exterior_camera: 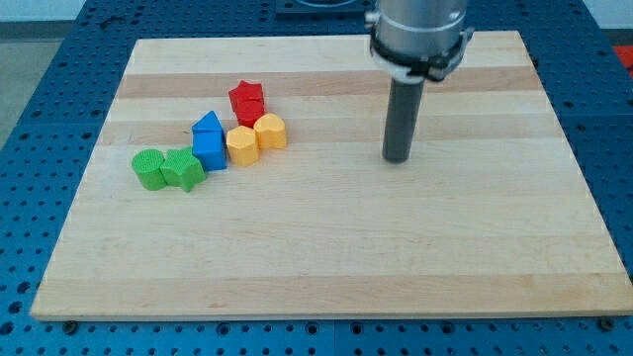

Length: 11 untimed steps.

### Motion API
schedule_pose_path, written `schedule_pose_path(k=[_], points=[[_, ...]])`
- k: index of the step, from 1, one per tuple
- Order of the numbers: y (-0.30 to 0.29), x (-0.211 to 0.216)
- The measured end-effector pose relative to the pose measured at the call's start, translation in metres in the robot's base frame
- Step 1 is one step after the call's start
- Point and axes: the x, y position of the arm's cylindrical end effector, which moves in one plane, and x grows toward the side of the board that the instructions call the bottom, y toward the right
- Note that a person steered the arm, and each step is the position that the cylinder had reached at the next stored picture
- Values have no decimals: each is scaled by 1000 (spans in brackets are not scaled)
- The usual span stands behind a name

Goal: Point at the red star

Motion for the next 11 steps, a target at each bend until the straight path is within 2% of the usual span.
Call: schedule_pose_path(k=[2,3,4,5,6,7,9,11], points=[[3,-101],[-28,-152],[-90,-183],[-191,-189],[-271,-166],[-317,-134],[-293,-89],[-229,-78]])
